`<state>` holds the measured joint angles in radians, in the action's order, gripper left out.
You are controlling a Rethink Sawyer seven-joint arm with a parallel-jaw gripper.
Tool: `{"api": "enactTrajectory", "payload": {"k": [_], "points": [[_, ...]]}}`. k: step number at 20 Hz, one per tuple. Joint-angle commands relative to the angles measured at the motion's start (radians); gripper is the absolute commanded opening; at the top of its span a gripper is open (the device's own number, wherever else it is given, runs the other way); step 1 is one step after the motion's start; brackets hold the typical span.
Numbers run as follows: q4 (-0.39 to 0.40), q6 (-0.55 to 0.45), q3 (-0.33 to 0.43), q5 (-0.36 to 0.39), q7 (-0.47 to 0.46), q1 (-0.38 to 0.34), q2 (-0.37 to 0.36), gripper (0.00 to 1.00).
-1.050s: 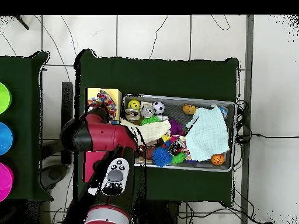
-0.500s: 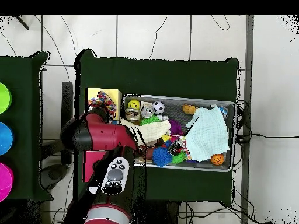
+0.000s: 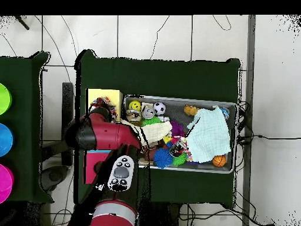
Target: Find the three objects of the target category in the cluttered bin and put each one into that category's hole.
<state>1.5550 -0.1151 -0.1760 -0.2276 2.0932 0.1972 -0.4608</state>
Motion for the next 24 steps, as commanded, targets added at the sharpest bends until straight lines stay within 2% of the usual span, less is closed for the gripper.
{"api": "enactTrajectory", "payload": {"k": [1,7,24], "points": [[0.065,-0.026,0.1,-0.012,0.15,-0.042,0.14,0.0],[0.067,-0.005,0.111,-0.012,0.156,-0.043,0.153,0.0],[0.048,-0.059,0.097,-0.007,0.133,-0.037,0.157,0.0]]}}
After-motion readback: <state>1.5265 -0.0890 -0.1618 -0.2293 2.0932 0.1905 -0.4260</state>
